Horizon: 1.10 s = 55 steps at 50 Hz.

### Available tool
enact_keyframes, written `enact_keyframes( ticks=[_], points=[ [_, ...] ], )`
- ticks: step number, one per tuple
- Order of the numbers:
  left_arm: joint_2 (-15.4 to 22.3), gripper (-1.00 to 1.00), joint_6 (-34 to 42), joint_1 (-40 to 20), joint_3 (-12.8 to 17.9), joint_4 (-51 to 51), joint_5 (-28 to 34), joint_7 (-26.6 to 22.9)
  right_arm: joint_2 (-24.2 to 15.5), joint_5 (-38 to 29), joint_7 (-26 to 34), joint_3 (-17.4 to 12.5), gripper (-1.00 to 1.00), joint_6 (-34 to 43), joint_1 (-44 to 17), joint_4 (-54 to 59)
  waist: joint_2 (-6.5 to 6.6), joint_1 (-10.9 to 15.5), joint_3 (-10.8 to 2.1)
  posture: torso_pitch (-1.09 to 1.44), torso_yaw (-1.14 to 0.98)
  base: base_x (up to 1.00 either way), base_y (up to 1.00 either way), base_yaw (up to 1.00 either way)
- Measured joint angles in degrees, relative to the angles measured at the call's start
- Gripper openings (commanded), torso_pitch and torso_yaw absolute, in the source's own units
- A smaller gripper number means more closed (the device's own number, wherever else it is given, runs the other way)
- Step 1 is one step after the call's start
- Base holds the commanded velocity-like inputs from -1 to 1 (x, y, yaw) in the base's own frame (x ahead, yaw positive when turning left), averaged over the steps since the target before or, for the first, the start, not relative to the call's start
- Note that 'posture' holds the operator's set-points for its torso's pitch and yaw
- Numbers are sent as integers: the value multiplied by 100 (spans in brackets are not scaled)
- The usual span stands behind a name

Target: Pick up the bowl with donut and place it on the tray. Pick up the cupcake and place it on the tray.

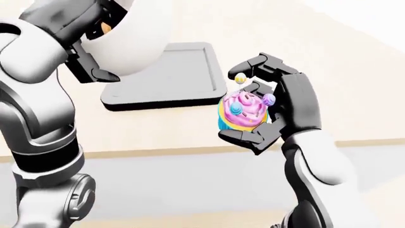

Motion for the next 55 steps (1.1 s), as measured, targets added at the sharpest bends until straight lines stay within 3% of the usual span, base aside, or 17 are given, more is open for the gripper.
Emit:
enact_keyframes(
  ticks=[3,6,16,21,25,27,28,31,35,41,44,46,49,55],
  points=[
    [10,-100,54,-20,-2,23,14,-88,-42,47,-9,-48,-100,77,-67,-87,-287,18,74,0,0,0,0,0],
    [21,-100,64,-65,11,-56,20,-106,-60,60,-19,-79,-100,-38,-82,-159,-597,74,4,0,0,0,0,0],
    [-20,-100,23,-74,-58,-56,-10,-125,-111,34,-64,-86,-100,7,14,-62,-313,26,-191,0,0,0,9,0],
    [-62,-100,-26,-119,-158,-84,-52,-141,-138,-26,-97,-191,-100,20,23,-88,-431,-71,-323,0,0,0,35,0],
    [-71,-100,-53,-139,-107,-141,-46,-38,-137,-33,-105,-193,-100,-90,16,-130,-134,-120,-215,0,0,10,35,0],
    [-69,-100,-52,-133,-102,-103,-40,-5,-126,-35,-96,-174,-100,-177,63,-88,108,-139,-234,0,0,7,36,0],
    [-41,-100,-44,-131,-85,-94,-35,-8,-82,-33,-91,-151,-100,-226,87,-71,144,-104,-271,0,0,0,18,0],
    [-20,-100,4,-84,-25,-87,3,-59,-33,71,-27,-123,-100,-91,132,-55,88,-3,-143,0,0,0,0,0],
    [-26,-100,35,-64,-24,-25,16,-79,-76,160,-46,-243,-100,35,-16,-84,-191,2,-63,0,0,0,0,0],
    [-16,-100,48,-57,14,-7,29,-33,-101,232,-102,-281,-100,-116,-29,-154,-445,85,-29,0,0,0,0,0],
    [-25,-100,36,-105,-3,-31,32,-19,-127,283,-111,-298,-100,-112,-30,-106,-654,152,-66,0,0,0,0,0],
    [-62,-100,24,-67,-45,-68,26,-26,-142,307,-126,-349,-100,-67,18,-109,-566,148,-31,0,0,0,0,0],
    [-106,-100,26,-113,-116,-21,19,-89,-161,349,-171,-451,-100,61,-17,-150,-478,132,-81,0,0,0,0,0],
    [-227,-100,-18,-419,-205,221,51,-25,-193,432,-275,-478,-100,-13,15,-152,-414,93,-141,0,0,0,0,0]
  ],
)
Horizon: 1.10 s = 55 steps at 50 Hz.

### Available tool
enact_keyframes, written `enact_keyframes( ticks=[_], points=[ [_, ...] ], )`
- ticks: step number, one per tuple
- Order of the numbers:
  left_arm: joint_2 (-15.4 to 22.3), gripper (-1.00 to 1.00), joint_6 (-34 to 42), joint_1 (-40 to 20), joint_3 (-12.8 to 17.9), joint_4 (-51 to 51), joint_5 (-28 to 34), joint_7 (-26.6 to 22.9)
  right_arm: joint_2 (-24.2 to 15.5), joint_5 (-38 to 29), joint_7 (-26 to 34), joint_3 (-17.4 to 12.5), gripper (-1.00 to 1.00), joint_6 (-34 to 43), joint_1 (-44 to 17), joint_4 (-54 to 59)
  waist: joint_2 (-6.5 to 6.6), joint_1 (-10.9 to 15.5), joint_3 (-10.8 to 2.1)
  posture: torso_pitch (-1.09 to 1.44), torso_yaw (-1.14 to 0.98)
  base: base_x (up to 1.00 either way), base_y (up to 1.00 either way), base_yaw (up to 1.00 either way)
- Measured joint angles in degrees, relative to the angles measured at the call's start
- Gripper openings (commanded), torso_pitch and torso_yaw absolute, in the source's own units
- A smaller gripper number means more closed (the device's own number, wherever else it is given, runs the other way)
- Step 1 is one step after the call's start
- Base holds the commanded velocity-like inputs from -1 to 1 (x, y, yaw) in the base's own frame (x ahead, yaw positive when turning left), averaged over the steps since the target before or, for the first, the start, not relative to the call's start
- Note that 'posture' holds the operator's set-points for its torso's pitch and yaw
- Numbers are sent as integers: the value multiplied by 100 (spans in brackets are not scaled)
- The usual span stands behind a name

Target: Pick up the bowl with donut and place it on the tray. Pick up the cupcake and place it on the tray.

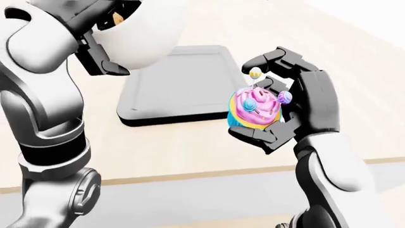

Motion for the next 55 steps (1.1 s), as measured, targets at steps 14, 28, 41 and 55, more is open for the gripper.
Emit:
enact_keyframes(
  ticks=[14,28,41,55],
  points=[
    [-86,-100,-136,-425,-2,1203,-181,377,-69,215,-145,-10,-100,-119,46,86,-16,-39,-6,0,0,0,0,0],
    [-111,-100,-136,-454,-81,1604,-119,339,-66,334,-294,115,-100,-156,53,114,-42,-46,-287,-12,0,0,0,0],
    [-284,-100,-99,-696,-118,1983,-209,529,-67,351,-306,131,-100,-186,75,114,-40,-48,-785,-25,0,0,0,0],
    [-271,-100,-496,-1061,-134,3911,-881,1793,-79,335,-288,126,-100,-309,110,166,-48,-51,-1088,-25,0,0,0,0]
  ],
)
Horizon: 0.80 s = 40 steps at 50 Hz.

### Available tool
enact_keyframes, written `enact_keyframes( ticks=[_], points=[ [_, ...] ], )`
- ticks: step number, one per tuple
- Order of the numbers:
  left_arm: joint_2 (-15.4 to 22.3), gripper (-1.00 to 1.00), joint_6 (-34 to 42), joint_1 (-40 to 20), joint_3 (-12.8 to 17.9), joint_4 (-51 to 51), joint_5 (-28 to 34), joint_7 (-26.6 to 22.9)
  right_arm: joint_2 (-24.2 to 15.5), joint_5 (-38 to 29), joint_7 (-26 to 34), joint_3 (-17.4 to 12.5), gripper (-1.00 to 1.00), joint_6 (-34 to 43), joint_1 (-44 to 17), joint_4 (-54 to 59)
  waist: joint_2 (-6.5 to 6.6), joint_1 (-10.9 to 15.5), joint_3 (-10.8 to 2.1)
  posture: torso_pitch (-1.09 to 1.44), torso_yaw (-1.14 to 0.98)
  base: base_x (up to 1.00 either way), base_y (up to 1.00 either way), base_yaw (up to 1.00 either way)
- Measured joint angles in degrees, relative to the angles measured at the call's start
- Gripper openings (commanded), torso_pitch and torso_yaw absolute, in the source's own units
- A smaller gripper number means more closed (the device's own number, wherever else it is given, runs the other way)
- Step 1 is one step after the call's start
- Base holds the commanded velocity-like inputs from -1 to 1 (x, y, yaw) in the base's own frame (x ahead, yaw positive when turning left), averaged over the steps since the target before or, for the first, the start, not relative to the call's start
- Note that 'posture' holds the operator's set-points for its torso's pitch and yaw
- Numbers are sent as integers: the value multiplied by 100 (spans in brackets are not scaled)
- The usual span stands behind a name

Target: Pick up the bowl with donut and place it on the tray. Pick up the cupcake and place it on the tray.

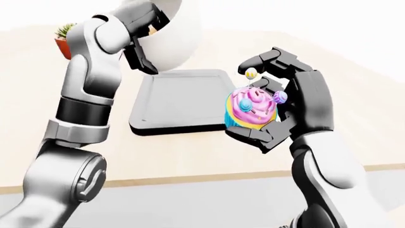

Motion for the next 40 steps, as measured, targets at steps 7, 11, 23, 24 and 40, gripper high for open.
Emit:
enact_keyframes(
  ticks=[7,11,23,24,40],
  points=[
    [-55,-100,-354,-120,-185,686,-91,280,21,41,12,-25,-100,2,-5,48,2,-6,-40,-25,0,0,0,0],
    [-80,-100,-500,-184,-185,987,-31,412,5,90,-11,-57,-100,71,-55,-1,11,-17,-66,-25,0,0,0,0],
    [-30,-100,-731,-323,-159,1948,154,884,-42,219,-90,-132,-100,138,-103,-27,13,-44,-155,-25,0,0,0,0],
    [-30,-100,-747,-338,-159,2054,147,934,-50,227,-95,-131,-100,117,-99,-17,10,-45,-162,-25,0,0,0,0],
    [-8,-100,-1023,-528,-207,3384,14,1709,-104,401,-194,-167,-100,83,-103,5,-9,-66,-230,-25,0,0,0,0]
  ],
)
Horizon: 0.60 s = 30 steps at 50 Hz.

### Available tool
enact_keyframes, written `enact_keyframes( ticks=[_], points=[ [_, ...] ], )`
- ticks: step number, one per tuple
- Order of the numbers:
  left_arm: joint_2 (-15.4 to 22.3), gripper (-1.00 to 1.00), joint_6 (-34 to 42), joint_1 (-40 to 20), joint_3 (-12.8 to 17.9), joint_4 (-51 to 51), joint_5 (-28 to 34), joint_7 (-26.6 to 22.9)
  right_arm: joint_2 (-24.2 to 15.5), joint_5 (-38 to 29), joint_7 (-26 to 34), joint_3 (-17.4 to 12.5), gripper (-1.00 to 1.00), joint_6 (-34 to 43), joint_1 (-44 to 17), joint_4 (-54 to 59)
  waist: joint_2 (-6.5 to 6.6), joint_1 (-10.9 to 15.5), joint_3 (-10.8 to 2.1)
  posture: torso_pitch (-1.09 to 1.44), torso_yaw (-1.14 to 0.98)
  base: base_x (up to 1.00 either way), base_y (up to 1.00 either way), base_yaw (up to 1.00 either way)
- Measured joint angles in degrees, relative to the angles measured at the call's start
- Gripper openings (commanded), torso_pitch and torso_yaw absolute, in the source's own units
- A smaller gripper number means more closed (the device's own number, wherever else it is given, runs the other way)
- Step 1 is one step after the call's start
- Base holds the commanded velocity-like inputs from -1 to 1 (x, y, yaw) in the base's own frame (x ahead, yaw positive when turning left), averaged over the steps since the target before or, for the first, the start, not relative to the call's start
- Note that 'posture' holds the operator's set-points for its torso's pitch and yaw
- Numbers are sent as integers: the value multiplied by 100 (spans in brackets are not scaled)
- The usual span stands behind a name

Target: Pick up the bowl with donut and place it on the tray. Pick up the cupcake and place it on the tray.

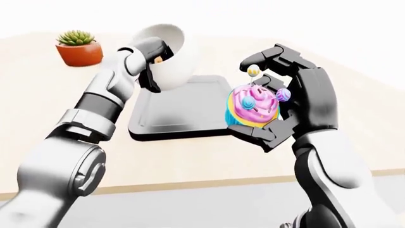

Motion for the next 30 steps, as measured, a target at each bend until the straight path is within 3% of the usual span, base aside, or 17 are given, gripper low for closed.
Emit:
enact_keyframes(
  ticks=[30],
  points=[
    [-92,-100,-1,156,-106,838,109,283,-96,265,-168,-80,-100,-142,106,70,-32,3,-46,-25,0,0,0,0]
  ],
)
